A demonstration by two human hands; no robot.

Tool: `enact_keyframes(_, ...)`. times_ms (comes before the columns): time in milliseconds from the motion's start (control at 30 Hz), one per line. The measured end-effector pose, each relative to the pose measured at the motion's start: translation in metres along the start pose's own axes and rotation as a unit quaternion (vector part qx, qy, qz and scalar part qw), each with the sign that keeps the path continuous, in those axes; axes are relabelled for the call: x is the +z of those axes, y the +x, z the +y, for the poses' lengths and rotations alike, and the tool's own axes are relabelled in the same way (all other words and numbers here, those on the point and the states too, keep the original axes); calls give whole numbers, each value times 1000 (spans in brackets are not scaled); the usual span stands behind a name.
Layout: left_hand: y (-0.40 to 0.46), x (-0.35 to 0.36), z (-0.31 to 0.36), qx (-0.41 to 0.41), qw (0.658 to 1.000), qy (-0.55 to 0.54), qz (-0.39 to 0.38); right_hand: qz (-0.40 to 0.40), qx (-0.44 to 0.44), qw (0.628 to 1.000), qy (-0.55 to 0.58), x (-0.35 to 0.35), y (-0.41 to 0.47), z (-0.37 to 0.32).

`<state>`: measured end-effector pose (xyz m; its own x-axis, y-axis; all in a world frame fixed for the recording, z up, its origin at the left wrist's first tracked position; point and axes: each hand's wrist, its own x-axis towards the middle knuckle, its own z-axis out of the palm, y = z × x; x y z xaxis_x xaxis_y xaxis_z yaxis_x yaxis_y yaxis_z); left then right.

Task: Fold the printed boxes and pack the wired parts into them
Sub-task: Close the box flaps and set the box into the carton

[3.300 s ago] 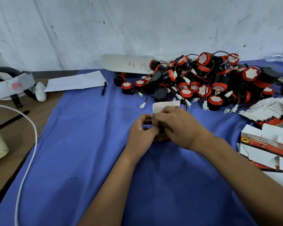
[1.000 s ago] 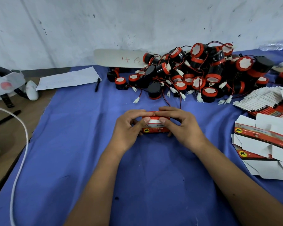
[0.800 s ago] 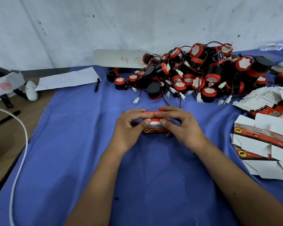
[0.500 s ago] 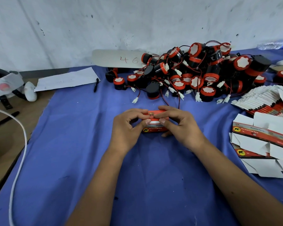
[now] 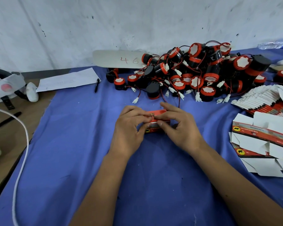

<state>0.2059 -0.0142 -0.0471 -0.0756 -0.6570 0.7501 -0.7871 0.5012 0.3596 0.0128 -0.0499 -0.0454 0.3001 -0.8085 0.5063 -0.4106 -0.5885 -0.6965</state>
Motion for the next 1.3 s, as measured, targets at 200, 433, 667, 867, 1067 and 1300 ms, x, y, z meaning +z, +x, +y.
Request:
enact_keyframes(200,-5,0,0,-121,987,-97,-32,32,-29,995,-85,1,-1,0)
enact_keyframes(433,-3,3,-1,-271,929,-221,-119,10,-53,988,-143,3,6,-8)
enact_keyframes(667,-2,3,-2,-287,923,-227,-119,-79,-89,987,-106,7,7,-15)
enact_keyframes(867,-2,2,-3,-297,914,-245,-125,-83,-65,989,-102,5,6,-17)
enact_keyframes(1067,-2,2,-4,-281,920,-245,-124,-111,-78,982,-134,1,-1,-15)
enact_keyframes(1300,-2,2,-2,-237,937,-234,-100,-73,-144,969,-187,6,-9,-13)
